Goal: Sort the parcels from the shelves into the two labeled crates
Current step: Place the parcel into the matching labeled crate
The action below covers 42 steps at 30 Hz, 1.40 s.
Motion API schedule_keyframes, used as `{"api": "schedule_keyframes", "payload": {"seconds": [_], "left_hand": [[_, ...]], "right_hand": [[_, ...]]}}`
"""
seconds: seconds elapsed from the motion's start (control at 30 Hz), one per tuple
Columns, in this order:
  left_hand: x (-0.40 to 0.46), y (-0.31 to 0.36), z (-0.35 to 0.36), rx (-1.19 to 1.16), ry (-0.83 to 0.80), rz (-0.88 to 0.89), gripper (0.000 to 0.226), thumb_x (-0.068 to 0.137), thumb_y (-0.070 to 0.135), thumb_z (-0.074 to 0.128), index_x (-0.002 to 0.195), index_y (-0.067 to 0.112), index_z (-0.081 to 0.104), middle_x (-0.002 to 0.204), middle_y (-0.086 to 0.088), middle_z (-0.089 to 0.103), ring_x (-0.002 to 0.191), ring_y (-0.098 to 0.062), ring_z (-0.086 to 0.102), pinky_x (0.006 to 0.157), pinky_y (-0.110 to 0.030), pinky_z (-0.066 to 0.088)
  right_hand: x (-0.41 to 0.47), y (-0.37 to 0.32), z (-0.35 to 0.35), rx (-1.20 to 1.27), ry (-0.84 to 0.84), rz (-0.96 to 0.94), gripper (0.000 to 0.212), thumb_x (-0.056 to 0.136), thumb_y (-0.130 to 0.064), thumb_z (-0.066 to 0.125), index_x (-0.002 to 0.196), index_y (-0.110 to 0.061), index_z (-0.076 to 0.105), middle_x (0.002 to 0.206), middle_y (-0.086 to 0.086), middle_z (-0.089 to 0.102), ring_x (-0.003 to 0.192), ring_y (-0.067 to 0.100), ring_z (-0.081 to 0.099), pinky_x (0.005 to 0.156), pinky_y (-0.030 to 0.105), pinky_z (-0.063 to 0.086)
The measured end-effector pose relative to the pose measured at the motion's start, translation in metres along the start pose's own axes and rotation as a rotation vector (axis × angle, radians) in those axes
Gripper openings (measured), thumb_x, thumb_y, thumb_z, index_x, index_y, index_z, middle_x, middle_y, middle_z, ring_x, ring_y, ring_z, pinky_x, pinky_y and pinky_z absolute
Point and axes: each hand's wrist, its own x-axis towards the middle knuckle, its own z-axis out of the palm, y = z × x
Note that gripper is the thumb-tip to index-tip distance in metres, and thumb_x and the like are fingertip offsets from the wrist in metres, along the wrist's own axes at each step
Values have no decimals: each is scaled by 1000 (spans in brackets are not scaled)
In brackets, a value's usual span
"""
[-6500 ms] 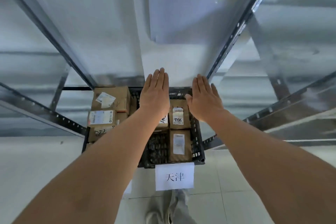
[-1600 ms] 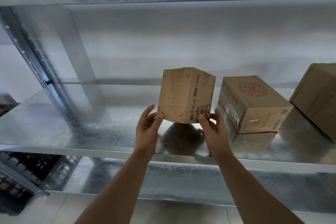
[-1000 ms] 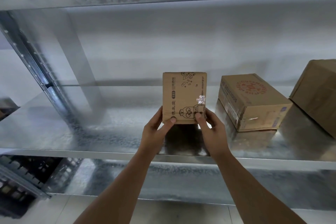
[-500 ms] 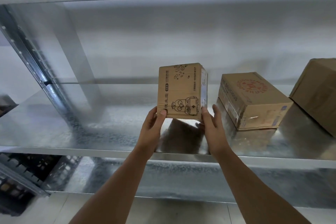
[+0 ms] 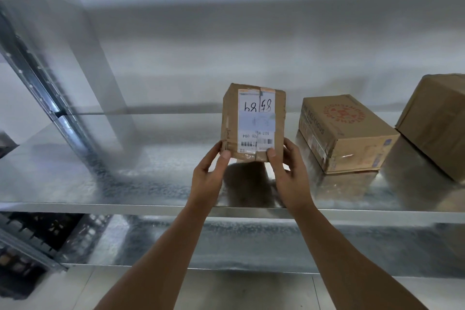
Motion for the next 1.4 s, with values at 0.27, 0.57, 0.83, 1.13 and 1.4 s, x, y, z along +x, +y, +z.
{"api": "schedule_keyframes", "payload": {"seconds": [0.27,0.57,0.83,1.13,1.4], "left_hand": [[1,2,0,21,-31,-15,31,99,33,58,129,35,66,117,22,71,114,8,60,84,-3,46],[2,1,-2,20,-39,-26,33,100,32,57,132,32,65,116,22,71,112,8,61,82,-2,45],[5,-4,-5,-9,-26,-25,39,101,22,57,139,23,59,127,11,68,115,5,61,89,-8,49],[17,25,-7,23,-123,-148,47,106,15,39,151,28,42,134,11,63,113,2,63,91,-15,53],[-18,141,-26,112,-245,-427,41,106,16,35,140,28,56,121,7,69,96,0,66,87,-14,51]], "right_hand": [[0,-4,0,-3,15,-36,41,99,-34,58,139,-24,55,126,-15,66,115,2,61,83,11,51],[-1,-4,2,-24,22,-36,41,99,-35,58,139,-25,54,124,-19,66,114,0,61,83,11,50],[-1,-4,6,-89,-37,-14,37,102,-36,51,139,-34,53,130,-19,63,117,-8,57,87,7,45],[-9,-35,28,-158,-28,193,34,105,-43,42,136,-57,40,130,-30,57,117,-16,52,93,5,42],[-30,-136,22,-270,-5,538,28,103,-48,42,130,-44,51,103,-27,64,95,-4,61,76,18,43]]}}
